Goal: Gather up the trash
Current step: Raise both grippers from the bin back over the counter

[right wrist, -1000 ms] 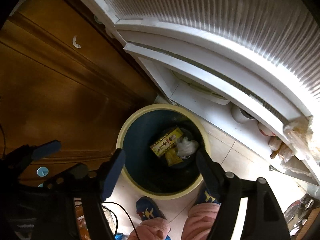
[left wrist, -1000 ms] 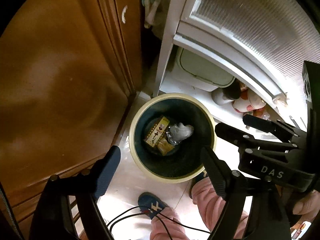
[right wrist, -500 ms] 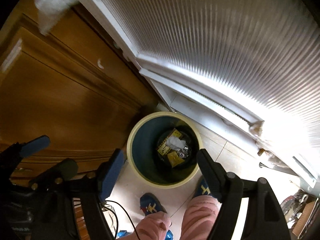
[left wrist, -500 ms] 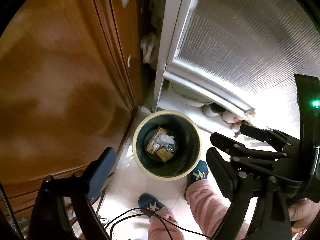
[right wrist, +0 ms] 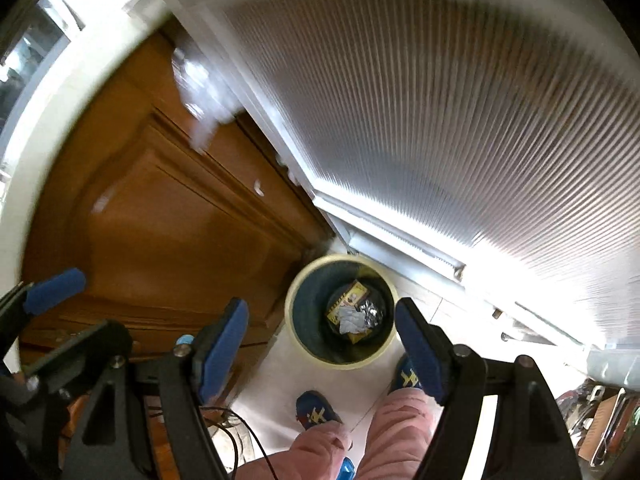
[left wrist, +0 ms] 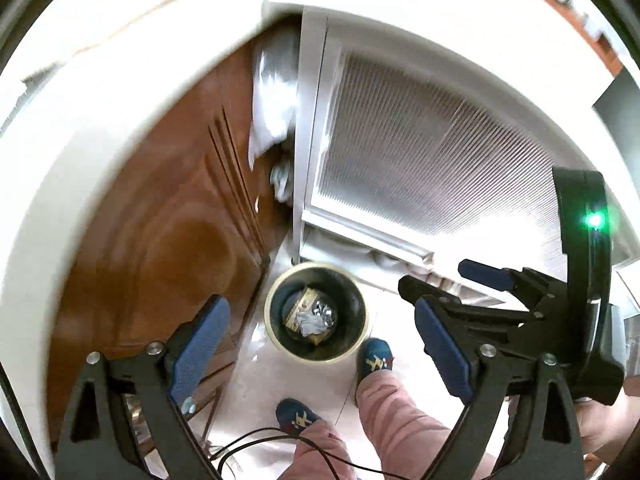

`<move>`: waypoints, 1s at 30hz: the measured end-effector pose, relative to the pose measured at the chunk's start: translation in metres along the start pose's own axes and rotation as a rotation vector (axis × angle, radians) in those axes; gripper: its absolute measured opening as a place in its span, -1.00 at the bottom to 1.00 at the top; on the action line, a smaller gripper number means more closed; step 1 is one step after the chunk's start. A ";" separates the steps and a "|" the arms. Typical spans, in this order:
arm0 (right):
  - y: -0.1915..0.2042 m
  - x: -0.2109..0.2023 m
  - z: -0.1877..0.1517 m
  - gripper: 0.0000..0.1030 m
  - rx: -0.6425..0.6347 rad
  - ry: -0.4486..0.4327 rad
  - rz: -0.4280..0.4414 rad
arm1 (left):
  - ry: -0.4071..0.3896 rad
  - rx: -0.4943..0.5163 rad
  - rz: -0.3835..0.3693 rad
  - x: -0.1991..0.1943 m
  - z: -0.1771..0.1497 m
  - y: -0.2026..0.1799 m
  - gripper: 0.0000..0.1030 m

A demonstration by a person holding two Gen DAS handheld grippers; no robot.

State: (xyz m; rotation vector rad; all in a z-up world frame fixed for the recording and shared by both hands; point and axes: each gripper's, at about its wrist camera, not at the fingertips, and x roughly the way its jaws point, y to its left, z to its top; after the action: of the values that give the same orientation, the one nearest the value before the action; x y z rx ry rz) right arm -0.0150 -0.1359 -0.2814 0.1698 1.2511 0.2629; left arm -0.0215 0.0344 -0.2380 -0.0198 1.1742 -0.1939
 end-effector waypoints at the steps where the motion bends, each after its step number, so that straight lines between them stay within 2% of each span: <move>1: 0.000 -0.012 0.000 0.48 -0.003 -0.014 0.002 | -0.020 0.007 -0.007 -0.015 0.004 -0.001 0.80; 9: 0.014 -0.108 0.011 0.48 0.001 -0.161 -0.007 | -0.180 0.059 -0.033 -0.107 0.026 -0.007 0.80; 17: 0.027 -0.200 0.029 0.48 -0.018 -0.355 -0.046 | -0.307 0.083 -0.085 -0.177 0.050 -0.013 0.80; 25: 0.036 -0.257 0.050 0.48 -0.038 -0.506 -0.089 | -0.394 0.145 -0.088 -0.217 0.087 -0.027 0.80; 30: 0.023 -0.279 0.076 0.48 -0.057 -0.561 -0.117 | -0.420 0.153 -0.091 -0.228 0.115 -0.040 0.80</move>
State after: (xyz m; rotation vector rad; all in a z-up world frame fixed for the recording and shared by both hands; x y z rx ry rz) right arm -0.0261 -0.1934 0.0030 0.1096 0.6925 0.1344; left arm -0.0062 0.0217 0.0199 0.0198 0.7384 -0.3421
